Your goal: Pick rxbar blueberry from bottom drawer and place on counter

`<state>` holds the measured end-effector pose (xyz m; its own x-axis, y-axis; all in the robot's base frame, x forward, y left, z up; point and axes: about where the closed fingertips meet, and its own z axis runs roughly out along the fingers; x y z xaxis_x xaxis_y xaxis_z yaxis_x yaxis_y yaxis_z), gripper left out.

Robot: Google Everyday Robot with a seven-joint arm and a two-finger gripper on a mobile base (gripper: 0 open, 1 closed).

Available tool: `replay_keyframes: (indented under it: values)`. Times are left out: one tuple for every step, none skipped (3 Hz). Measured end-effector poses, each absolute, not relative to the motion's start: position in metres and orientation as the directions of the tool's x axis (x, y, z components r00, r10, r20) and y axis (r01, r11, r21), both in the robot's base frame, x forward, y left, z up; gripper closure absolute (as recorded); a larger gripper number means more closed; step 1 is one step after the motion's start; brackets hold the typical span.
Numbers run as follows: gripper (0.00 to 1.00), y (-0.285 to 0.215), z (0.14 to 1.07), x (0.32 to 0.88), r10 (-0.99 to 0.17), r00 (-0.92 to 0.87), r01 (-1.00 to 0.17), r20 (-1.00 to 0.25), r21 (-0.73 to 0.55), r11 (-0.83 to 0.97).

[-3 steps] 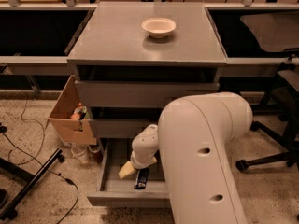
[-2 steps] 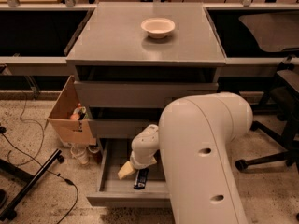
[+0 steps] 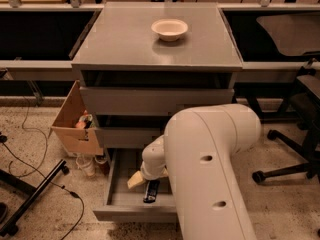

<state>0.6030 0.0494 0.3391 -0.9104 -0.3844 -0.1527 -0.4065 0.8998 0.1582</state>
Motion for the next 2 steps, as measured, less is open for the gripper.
replay_keyframes:
  values:
    - [0.0,0.043,0.292,0.621,-0.208,-0.971,-0.229,-0.116,0.217,0.949]
    - [0.0,0.034,0.244,0.634,-0.012,-0.999,-0.023,-0.041,0.254,0.967]
